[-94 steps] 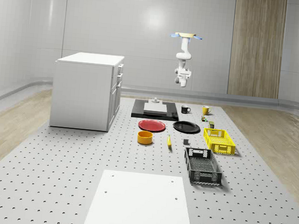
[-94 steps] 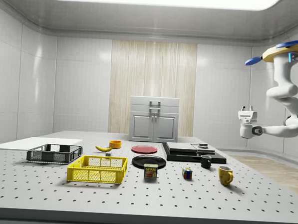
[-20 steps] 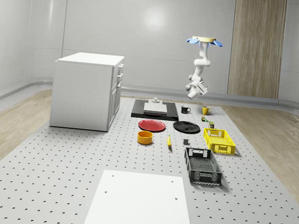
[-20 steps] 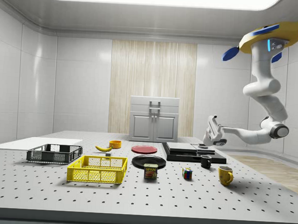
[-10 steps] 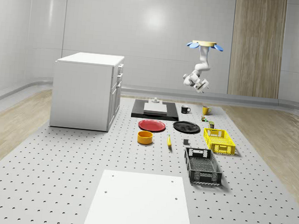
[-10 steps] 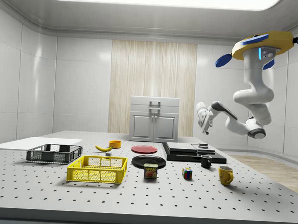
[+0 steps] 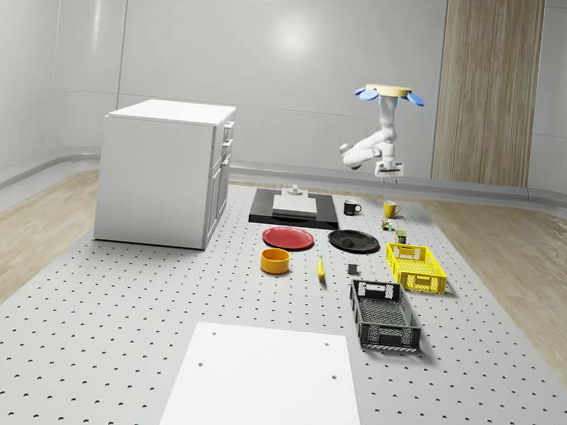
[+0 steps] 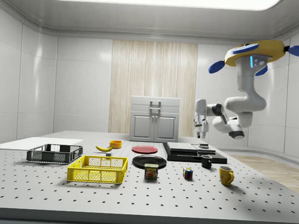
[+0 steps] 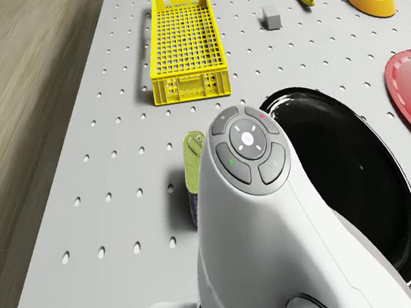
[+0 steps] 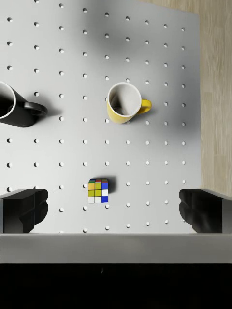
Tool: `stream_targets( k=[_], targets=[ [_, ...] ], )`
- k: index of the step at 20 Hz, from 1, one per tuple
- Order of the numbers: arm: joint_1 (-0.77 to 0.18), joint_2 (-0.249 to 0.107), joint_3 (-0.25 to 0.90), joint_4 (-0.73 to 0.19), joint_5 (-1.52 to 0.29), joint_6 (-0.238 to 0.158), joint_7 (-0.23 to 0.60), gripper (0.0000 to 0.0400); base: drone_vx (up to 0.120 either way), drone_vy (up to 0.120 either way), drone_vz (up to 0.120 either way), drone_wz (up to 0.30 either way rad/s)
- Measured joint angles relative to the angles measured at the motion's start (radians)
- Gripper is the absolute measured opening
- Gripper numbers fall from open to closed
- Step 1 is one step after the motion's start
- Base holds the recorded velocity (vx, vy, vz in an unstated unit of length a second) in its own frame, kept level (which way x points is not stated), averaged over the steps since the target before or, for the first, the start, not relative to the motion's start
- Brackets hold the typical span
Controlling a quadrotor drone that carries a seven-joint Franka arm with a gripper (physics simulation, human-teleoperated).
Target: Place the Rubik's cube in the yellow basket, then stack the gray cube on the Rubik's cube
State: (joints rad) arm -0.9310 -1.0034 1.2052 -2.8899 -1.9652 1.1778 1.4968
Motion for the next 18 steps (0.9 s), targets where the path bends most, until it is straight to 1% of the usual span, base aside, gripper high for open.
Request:
stream_targets(
  k=[4,10,16,18],
  targets=[
    [-0.056,-0.031,0.028,-0.005,-0.017,-0.012,0.038,0.04,0.12,0.0,-0.12,0.0],
    [-0.099,-0.069,0.052,-0.006,-0.014,-0.004,0.069,0.04,0.12,0.0,-0.12,0.0],
    [-0.121,-0.103,0.068,-0.004,-0.001,0.018,0.087,0.04,0.007,0.0,-0.12,0.0],
    [-0.126,-0.114,0.072,-0.004,0.004,0.027,0.092,0.04,0.0,-0.08,-0.12,0.0]
  ],
)
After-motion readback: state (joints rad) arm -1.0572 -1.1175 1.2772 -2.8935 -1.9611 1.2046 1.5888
